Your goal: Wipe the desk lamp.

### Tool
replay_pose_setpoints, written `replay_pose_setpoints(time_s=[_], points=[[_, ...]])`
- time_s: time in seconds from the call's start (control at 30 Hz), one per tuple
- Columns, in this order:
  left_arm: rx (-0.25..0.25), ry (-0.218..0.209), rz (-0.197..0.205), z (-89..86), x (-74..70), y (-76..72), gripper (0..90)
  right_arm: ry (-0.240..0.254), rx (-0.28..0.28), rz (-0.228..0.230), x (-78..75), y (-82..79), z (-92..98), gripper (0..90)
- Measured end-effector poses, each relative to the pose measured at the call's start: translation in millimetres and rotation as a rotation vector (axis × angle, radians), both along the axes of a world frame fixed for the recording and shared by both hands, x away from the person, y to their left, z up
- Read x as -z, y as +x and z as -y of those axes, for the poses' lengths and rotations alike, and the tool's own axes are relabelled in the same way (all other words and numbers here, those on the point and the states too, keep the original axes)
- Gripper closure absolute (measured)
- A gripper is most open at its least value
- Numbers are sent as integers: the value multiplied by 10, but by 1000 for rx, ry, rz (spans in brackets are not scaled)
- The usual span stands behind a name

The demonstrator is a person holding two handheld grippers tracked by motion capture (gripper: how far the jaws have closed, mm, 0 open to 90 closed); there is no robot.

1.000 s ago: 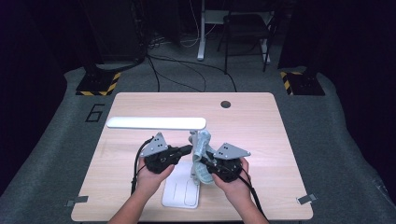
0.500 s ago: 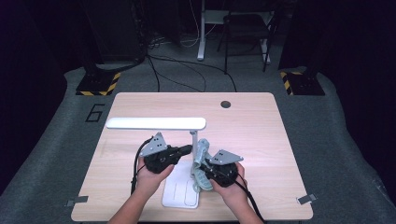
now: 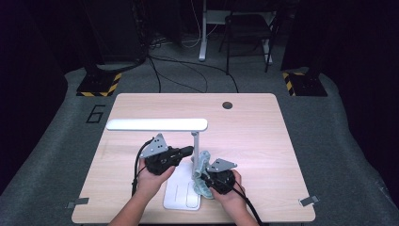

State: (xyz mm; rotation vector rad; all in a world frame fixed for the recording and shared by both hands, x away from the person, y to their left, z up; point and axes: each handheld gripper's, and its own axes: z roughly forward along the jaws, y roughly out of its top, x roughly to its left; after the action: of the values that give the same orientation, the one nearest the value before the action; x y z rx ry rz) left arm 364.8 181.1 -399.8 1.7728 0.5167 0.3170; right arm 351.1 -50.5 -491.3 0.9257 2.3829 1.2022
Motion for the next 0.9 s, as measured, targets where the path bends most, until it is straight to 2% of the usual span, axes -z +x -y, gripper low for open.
replay_pose_setpoints(time_s=[0.03,0.27,0.37,0.43,0.67,0.73,0.8,0.87,0.9], points=[[0,0,1,0,0,0,883,7,9,-13,9,-9,-3,752],[0,-1,0,0,0,0,884,10,16,3,6,-14,-7,753],[-1,-3,-1,0,1,0,884,25,14,-4,-58,-28,3,755],[-3,-4,-4,-1,2,-1,884,40,9,14,-111,-30,19,756],[0,-5,-4,2,4,-3,886,119,4,62,-428,-79,78,756],[-1,-5,-3,2,3,-3,886,127,-1,82,-525,-91,85,756],[-1,-5,-3,2,4,-3,887,132,-13,122,-668,-100,95,756],[-3,-4,-3,1,3,-3,887,136,-10,125,-714,-111,96,756],[-4,-5,-4,1,4,-4,887,139,-15,146,-786,-113,99,756]])
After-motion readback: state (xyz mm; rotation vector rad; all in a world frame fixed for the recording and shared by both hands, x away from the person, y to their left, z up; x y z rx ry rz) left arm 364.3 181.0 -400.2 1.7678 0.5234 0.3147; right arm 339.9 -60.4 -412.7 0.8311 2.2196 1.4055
